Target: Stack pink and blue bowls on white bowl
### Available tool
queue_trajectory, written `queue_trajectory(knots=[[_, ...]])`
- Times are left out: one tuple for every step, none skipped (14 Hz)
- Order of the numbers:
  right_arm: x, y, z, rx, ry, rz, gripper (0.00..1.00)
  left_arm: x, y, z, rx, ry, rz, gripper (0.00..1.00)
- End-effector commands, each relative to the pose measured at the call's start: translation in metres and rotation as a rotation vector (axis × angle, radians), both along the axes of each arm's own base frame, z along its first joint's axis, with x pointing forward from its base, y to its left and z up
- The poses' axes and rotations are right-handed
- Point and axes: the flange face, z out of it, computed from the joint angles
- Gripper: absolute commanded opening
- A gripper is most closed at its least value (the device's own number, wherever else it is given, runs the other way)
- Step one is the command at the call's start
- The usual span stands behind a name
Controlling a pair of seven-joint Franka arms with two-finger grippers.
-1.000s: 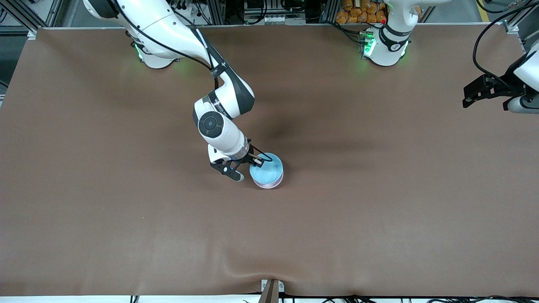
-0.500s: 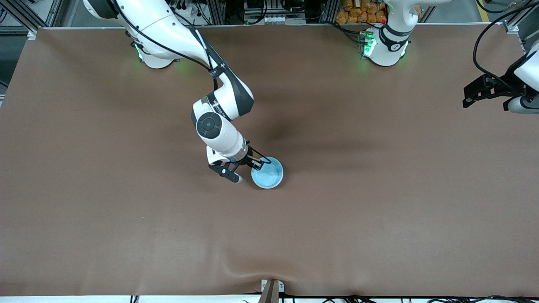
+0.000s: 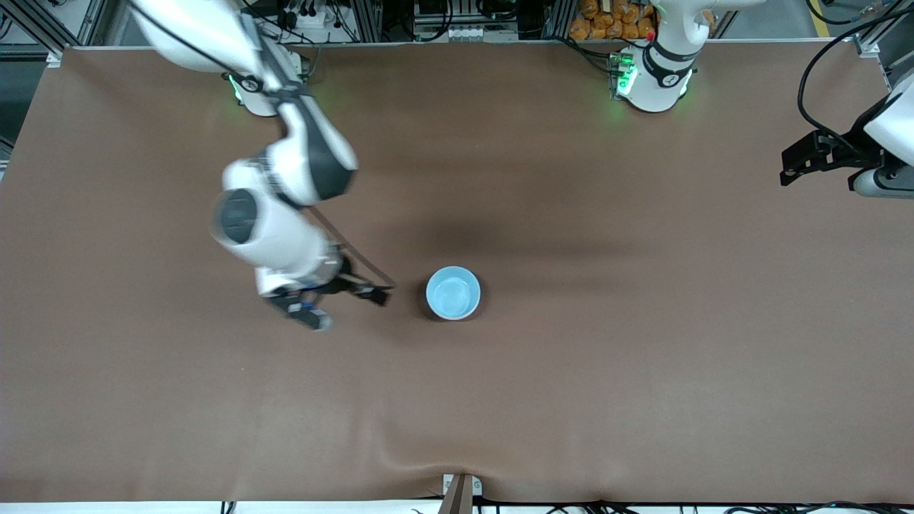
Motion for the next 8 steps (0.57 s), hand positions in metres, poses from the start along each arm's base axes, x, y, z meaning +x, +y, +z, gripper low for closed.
queue_trajectory(knots=[[-0.003,-0.071,0.039,-0.035,-0.021,0.070,1.00,0.003,-0.001,0.005,-0.006,-0.010,0.015,1.00],[-0.003,-0.093,0.052,-0.070,-0.026,0.092,1.00,0.003,-0.002,0.004,-0.006,-0.007,0.013,1.00],[-0.005,-0.112,0.064,-0.110,-0.032,0.115,1.00,0.003,-0.002,0.004,-0.006,-0.007,0.015,1.00],[-0.007,-0.129,0.073,-0.142,-0.029,0.139,1.00,0.003,-0.002,0.004,-0.006,-0.007,0.015,1.00],[-0.009,-0.150,0.081,-0.150,-0.021,0.162,1.00,0.003,-0.002,0.004,-0.006,-0.007,0.013,1.00],[-0.012,-0.172,0.091,-0.149,-0.019,0.203,1.00,0.003,-0.002,0.004,-0.006,-0.009,0.013,1.00],[-0.015,-0.198,0.097,-0.147,-0.007,0.234,1.00,0.003,-0.004,0.005,-0.006,-0.010,0.012,1.00],[-0.022,-0.224,0.109,-0.142,-0.002,0.272,1.00,0.003,-0.004,0.005,-0.004,-0.009,0.012,1.00]])
